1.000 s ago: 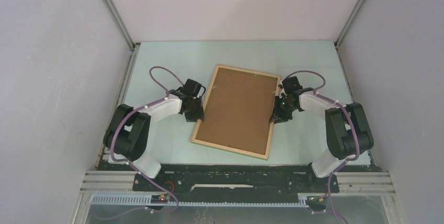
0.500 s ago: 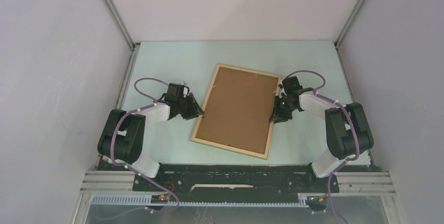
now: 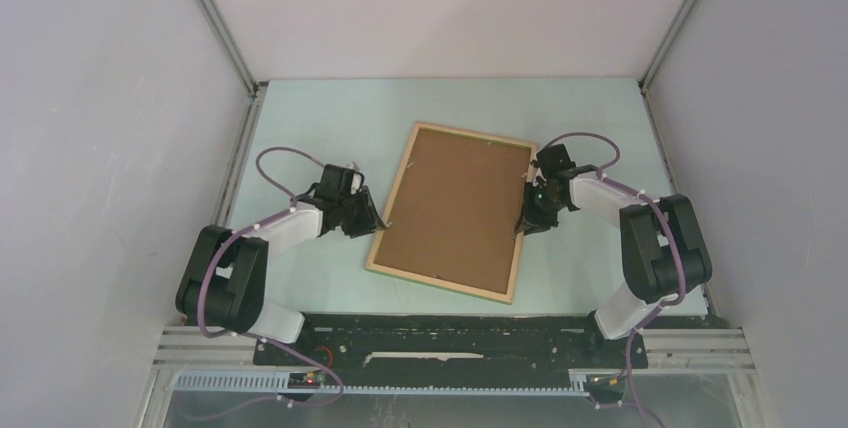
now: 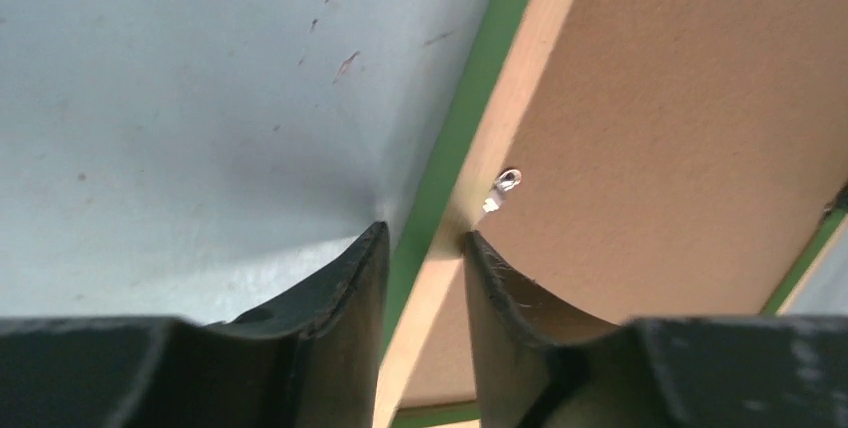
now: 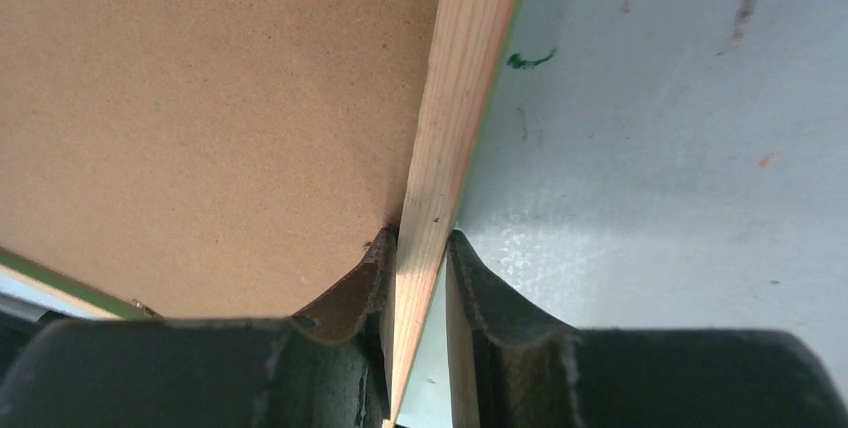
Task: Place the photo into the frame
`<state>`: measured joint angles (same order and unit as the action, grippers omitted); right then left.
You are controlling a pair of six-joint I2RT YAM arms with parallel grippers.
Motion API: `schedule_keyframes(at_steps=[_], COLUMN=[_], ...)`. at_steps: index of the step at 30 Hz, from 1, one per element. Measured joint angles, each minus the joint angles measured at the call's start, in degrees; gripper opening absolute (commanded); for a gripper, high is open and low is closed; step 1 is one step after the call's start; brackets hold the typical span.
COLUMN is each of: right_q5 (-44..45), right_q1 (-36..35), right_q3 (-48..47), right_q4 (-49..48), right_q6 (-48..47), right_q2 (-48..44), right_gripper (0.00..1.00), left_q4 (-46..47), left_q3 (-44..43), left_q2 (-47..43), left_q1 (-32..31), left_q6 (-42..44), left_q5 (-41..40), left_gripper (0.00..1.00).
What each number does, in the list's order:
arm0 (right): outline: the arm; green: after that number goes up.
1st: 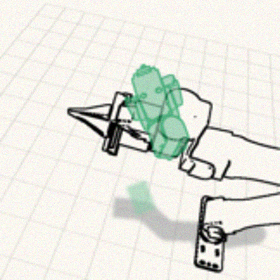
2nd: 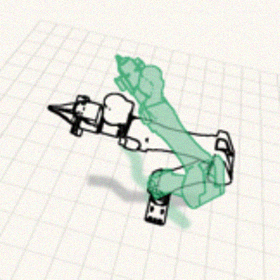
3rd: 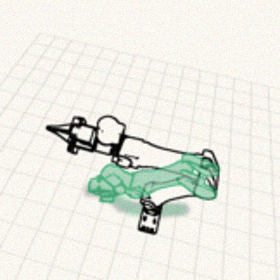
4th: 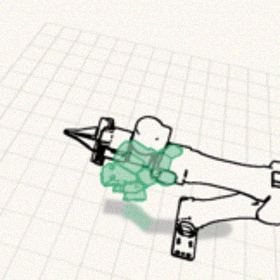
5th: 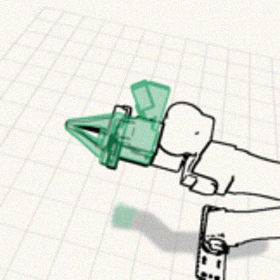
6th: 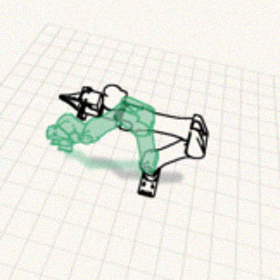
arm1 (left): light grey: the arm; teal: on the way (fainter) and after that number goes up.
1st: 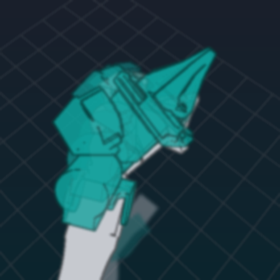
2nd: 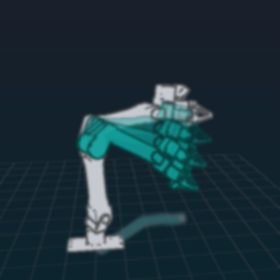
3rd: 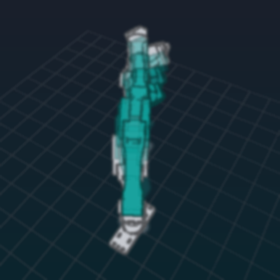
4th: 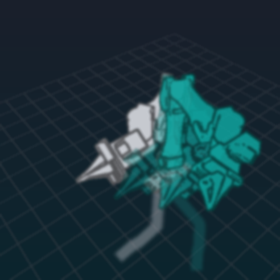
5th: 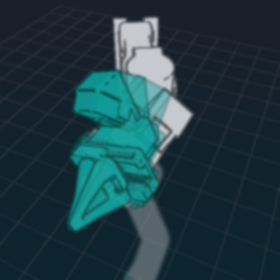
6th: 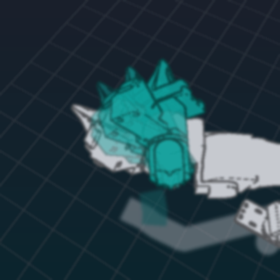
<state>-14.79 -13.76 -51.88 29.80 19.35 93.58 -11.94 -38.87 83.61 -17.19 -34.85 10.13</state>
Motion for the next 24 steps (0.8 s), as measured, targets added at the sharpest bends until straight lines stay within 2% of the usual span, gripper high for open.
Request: schedule_keyframes(at_steps=[2, 4, 9, 14, 18, 24], right_q5=[2.03, 4.39, 7.28, 7.3, 7.15, 6.84], right_q1=[-0.07, 0.33, 1.36, 1.03, 0.96, 0.98], right_q3=[-0.83, -1.42, -2.08, -2.19, -2.21, -2.23], right_q4=[0.85, 1.05, 1.03, 1.05, 1.07, 1.05], right_q6=[-0.17, -0.7, -3.02, -4.07, -4.26, -4.55], right_q2=[0.11, 0.09, 0.09, 0.09, 0.09, 0.11], right_gripper=[0.0, 0.0, 0.0, 0.0, 0.0, 0.0], left_q4=[-2.12, -3.87, -9.2, -13.99, -15.8, -18.25], left_q3=[0.0, -0.04, -2.86, -11.23, -14.86, -17.42], left_q2=[-1.01, -1.81, -1.79, 3.13, 6.16, 10.12], left_q1=[-0.07, -0.28, -1.77, -4.02, -5.29, -7.61], left_q6=[0.92, 1.84, 5.38, 9.49, 10.51, 10.97], left_q5=[-0.55, -0.92, -1.11, -0.98, -1.75, -4.17], left_gripper=[0.59, 0.63, 0.6, 0.6, 0.54, 0.54])
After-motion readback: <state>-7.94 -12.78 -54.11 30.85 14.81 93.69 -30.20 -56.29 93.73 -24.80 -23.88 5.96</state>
